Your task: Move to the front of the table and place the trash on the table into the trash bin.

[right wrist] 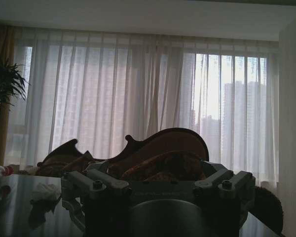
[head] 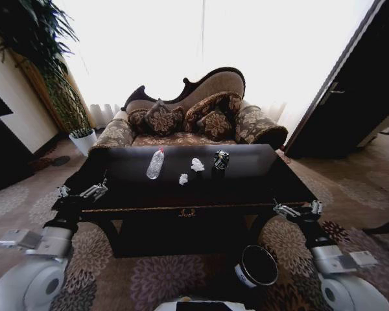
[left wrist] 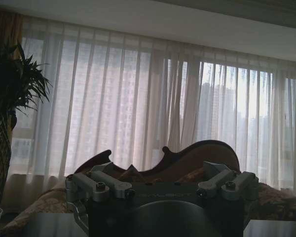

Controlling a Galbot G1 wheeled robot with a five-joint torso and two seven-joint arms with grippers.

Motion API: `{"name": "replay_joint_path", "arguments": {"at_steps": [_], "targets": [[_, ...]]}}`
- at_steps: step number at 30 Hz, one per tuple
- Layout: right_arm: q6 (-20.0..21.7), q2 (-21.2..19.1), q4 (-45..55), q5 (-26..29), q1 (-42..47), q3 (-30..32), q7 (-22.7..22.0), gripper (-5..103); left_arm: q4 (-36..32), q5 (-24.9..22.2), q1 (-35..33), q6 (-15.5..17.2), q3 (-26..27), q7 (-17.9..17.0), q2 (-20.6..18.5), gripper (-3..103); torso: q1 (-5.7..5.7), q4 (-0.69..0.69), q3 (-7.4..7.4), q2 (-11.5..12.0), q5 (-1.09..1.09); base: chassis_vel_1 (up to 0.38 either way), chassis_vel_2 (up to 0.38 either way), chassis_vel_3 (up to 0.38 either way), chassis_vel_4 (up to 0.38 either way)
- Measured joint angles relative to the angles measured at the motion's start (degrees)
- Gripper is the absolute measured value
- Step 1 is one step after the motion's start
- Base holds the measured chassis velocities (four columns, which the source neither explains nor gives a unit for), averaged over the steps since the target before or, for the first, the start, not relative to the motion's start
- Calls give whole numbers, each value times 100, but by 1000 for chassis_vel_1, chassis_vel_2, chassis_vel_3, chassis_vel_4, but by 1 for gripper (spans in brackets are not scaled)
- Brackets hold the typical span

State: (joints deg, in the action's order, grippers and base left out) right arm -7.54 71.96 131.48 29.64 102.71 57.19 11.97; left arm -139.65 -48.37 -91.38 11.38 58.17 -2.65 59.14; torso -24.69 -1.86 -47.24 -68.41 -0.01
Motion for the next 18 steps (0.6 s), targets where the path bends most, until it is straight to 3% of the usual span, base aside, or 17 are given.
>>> {"name": "replay_joint_path", "arguments": {"at_steps": [3, 4, 8, 14, 18], "targets": [[-6, 15, 38, -18, 9, -6, 17, 100, 175, -545, 167, 108, 38, -87, -703, 100, -1, 1, -1, 0, 0, 0, 0, 0, 0], [-6, 15, 38, -18, 9, -6, 17, 100, 175, -545, 167, 108, 38, -87, -703, 100, -1, 1, -1, 0, 0, 0, 0, 0, 0], [-12, 14, 46, -46, -1, -53, 59, 100, 432, -1373, 368, 272, 73, -307, -1591, 100, -3, 2, -1, 1, 1, 0, 0, 0, 0], [-46, 71, 64, -69, 21, -60, 88, 100, 761, -1991, 791, 514, -309, -426, -2140, 100, -2, 1, -1, 0, 0, 0, 0, 0, 0], [-56, 155, 72, -126, 47, -74, 107, 100, 1255, -2389, 1581, 693, -1037, -591, -2472, 100, -3, 1, -1, 1, 0, 0, 0, 0, 0]]}}
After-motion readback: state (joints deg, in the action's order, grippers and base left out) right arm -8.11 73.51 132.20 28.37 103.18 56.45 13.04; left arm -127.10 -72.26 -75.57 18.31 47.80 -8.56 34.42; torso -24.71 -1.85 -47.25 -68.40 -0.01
